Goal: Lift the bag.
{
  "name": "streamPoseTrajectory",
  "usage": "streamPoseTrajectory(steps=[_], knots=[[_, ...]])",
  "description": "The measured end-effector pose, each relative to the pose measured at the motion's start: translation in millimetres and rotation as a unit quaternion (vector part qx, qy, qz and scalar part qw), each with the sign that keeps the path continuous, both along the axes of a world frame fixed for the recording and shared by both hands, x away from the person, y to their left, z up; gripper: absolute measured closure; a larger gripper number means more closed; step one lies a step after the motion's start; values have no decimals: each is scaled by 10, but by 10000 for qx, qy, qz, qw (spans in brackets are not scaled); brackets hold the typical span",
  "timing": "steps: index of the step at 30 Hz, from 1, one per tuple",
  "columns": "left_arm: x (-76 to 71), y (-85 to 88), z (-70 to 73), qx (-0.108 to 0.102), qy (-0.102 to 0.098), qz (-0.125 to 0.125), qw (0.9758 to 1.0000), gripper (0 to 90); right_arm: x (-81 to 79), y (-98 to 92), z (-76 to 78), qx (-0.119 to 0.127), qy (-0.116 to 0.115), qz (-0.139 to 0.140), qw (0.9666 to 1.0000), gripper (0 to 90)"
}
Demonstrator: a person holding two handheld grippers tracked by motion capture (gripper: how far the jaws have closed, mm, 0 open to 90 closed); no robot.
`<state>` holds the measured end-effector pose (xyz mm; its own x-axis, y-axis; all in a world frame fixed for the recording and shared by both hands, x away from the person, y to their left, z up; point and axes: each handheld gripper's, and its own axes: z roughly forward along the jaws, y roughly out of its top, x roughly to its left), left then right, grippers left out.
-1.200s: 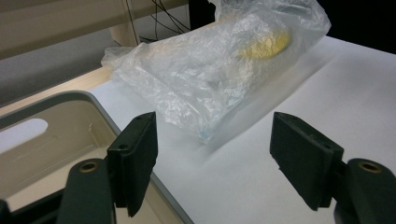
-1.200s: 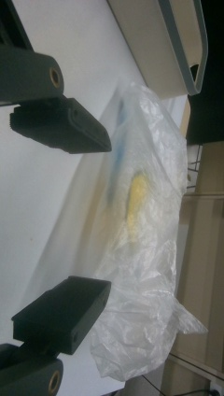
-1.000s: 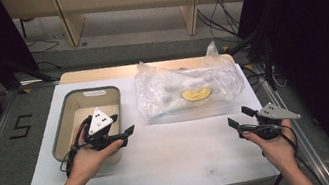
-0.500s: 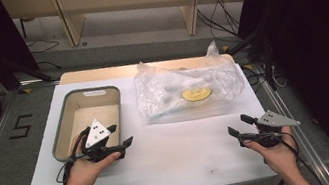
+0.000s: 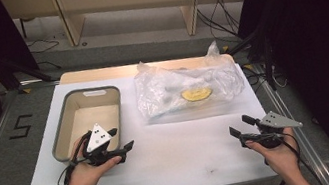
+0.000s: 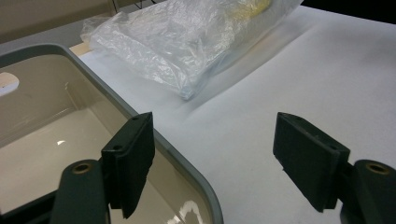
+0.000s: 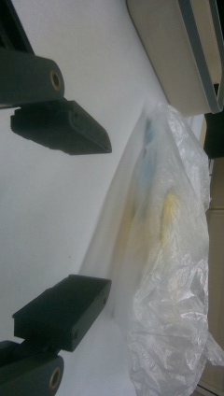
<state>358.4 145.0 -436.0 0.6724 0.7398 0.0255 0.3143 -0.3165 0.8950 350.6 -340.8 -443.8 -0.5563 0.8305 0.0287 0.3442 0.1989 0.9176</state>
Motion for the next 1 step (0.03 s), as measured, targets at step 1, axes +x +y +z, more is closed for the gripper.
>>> streamPoseTrajectory(steps=[1], knots=[[-3,-2,4,-7,-5,-1,10000,291,2,2,-1,-1,-9,7,10000,298]])
